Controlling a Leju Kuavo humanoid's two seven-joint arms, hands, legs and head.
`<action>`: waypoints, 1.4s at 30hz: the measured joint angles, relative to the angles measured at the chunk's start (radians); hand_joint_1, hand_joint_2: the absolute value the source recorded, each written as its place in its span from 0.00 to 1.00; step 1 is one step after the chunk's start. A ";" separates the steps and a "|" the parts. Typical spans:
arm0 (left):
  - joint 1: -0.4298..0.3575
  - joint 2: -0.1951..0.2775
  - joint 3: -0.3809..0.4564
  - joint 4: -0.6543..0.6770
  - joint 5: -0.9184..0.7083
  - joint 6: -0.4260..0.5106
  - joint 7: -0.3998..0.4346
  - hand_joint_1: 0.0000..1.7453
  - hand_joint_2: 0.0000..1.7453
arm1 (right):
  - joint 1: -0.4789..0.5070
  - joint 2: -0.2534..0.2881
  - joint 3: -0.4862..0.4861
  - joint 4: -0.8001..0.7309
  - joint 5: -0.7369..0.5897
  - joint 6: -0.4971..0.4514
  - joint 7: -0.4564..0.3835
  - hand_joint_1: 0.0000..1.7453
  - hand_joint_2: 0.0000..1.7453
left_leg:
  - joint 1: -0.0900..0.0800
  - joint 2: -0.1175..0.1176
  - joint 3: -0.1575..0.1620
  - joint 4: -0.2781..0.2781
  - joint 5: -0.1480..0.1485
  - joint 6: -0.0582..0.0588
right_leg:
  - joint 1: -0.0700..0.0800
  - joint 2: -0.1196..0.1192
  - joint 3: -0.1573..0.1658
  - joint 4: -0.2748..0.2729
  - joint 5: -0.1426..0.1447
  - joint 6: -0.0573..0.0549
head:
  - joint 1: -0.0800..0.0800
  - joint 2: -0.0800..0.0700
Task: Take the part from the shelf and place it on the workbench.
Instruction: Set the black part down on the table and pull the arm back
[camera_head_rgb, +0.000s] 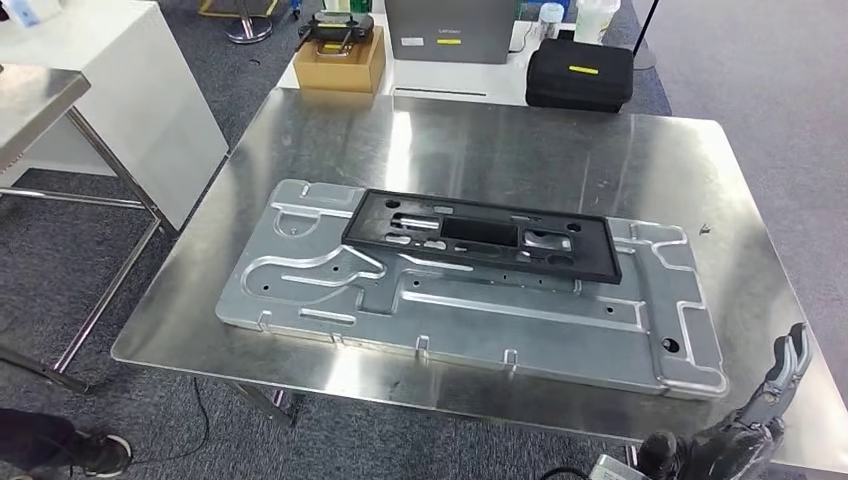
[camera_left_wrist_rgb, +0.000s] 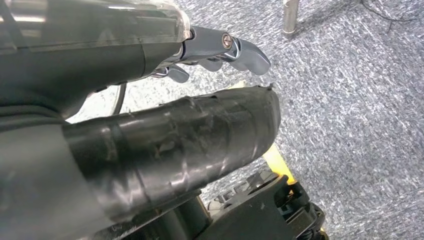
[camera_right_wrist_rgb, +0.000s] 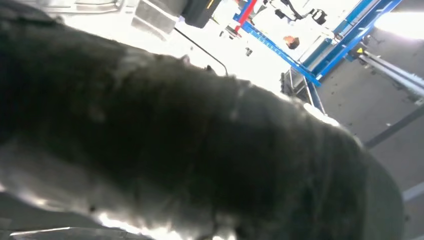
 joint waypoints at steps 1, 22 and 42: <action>0.001 0.000 0.003 0.000 0.001 0.001 0.000 0.00 0.00 | 0.005 0.005 0.003 -0.002 -0.012 0.000 -0.001 0.00 0.00 | 0.001 0.000 -0.017 0.047 -0.042 -0.004 | 0.000 -0.002 -0.008 -0.001 0.008 -0.006 | 0.000 0.000; -0.001 -0.003 0.020 0.000 0.008 0.005 0.004 0.00 0.00 | 0.053 0.023 0.013 -0.012 -0.109 0.000 -0.003 0.00 0.00 | -0.009 0.015 0.043 -0.078 0.046 0.048 | -0.004 0.003 -0.127 0.276 -0.095 0.049 | 0.002 0.000; -0.002 -0.002 0.034 0.000 0.010 0.010 0.005 0.00 0.00 | 0.073 0.023 0.019 0.000 -0.111 0.000 -0.004 0.00 0.00 | -0.020 0.007 0.179 -0.060 -0.061 0.026 | 0.017 -0.010 -0.082 0.003 0.070 -0.009 | -0.001 0.000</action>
